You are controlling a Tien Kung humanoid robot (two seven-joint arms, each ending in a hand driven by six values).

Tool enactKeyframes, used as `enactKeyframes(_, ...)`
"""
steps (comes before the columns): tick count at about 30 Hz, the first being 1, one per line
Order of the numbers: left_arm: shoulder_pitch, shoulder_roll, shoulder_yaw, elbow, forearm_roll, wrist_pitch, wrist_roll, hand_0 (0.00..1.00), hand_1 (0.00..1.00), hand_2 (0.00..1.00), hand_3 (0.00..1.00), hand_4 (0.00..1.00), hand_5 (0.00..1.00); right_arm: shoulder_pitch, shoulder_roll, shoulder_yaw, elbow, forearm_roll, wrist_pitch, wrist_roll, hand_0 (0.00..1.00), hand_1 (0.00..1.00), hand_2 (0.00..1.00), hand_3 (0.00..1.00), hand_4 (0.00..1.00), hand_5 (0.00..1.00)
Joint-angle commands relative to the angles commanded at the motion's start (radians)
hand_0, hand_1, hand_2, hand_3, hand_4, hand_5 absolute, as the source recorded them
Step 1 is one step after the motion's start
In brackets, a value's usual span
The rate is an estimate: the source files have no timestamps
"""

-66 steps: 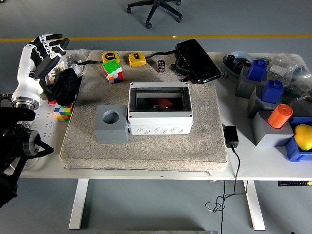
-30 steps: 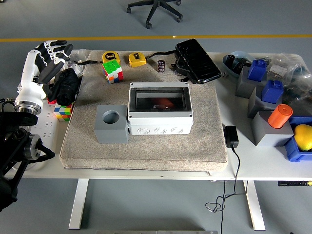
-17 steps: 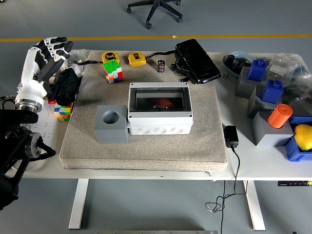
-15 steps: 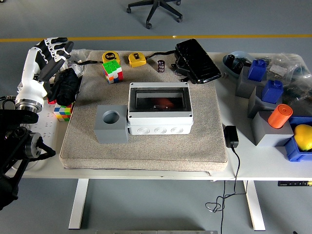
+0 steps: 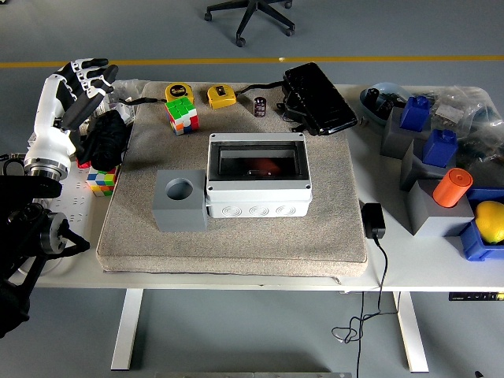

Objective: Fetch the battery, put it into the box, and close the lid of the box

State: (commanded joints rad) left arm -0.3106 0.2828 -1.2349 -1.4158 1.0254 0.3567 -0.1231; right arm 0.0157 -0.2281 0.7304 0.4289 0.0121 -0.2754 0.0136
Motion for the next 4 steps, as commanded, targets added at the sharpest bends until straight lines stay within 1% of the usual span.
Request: enactKeyframes(4, 0.003, 0.006, 0.005, 0.000, -0.001, 0.000, 0.001, 0.592, 0.635, 0.595, 0.600, 0.931, 0.470, 0.004, 0.000, -0.002, 0.000, 0.004, 0.000, 0.001, 0.654, 0.688, 0.682, 0.585, 0.986, 0.581)
